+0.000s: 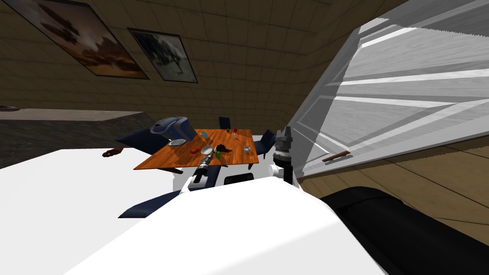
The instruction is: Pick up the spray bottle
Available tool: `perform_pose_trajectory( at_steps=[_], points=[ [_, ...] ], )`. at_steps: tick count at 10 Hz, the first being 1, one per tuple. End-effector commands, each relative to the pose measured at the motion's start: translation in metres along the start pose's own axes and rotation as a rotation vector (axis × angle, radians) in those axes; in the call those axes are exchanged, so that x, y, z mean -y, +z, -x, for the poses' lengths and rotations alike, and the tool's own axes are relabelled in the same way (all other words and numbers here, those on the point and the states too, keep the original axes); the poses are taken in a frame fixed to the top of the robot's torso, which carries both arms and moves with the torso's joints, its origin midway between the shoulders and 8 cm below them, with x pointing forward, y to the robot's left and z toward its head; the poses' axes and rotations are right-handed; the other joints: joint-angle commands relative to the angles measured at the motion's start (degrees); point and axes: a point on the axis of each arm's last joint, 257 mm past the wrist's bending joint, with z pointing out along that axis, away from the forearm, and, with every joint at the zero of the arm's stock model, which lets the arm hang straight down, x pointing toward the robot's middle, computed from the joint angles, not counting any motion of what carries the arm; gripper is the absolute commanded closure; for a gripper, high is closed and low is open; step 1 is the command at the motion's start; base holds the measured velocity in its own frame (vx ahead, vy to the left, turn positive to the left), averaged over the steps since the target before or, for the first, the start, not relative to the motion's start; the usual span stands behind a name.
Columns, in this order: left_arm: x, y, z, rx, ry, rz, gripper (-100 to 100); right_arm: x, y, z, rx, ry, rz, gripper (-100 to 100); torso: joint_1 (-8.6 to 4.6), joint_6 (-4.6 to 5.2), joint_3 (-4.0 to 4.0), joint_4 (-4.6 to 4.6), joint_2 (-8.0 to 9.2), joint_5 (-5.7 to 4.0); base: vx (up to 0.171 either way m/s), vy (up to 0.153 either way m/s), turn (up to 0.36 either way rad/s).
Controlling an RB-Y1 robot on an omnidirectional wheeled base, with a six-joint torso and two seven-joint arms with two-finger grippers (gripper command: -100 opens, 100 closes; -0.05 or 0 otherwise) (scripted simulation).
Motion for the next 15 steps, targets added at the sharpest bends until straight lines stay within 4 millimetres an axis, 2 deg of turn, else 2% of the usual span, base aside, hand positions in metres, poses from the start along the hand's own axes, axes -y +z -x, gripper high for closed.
perform_pose_trajectory(
  at_steps=[1, 6, 10, 13, 15],
  points=[
    [-0.005, 0.006, -0.011, -0.029, 0.047, 0.013, -100, 0.0, 0.0, 0.0, 0.0, 0.0, 0.0, 0, 0.0, 0.0, 0.0, 0.0, 0.0, 0.0, 0.02, 0.028, -0.038],
    [-0.019, 0.009, -0.047, -0.112, 0.121, 0.045, -100, 0.0, 0.0, 0.0, 0.0, 0.0, 0.0, 0, 0.04, 0.01, 0.0, 0.0, 0.0, 0.01, 0.02, 0.027, -0.034],
    [-0.024, 0.011, -0.074, -0.176, 0.194, 0.055, -100, 0.0, 0.0, 0.0, 0.0, 0.0, 0.0, 0, 0.03, 0.01, 0.0, 0.0, -0.01, 0.0, 0.02, 0.028, -0.032],
    [-0.026, 0.014, -0.107, -0.26, 0.295, 0.053, -100, 0.0, 0.0, 0.0, 0.0, 0.0, 0.0, 0, 0.1, 0.0, -0.02, 0.0, -0.04, 0.02, 0.03, 0.049, -0.054],
    [-0.026, 0.014, -0.117, -0.286, 0.325, 0.051, -100, 0.0, 0.0, 0.0, 0.0, 0.0, 0.0, 0, 0.1, -0.01, -0.02, -0.01, -0.02, 0.02, 0.022, 0.039, -0.025]
  ],
)
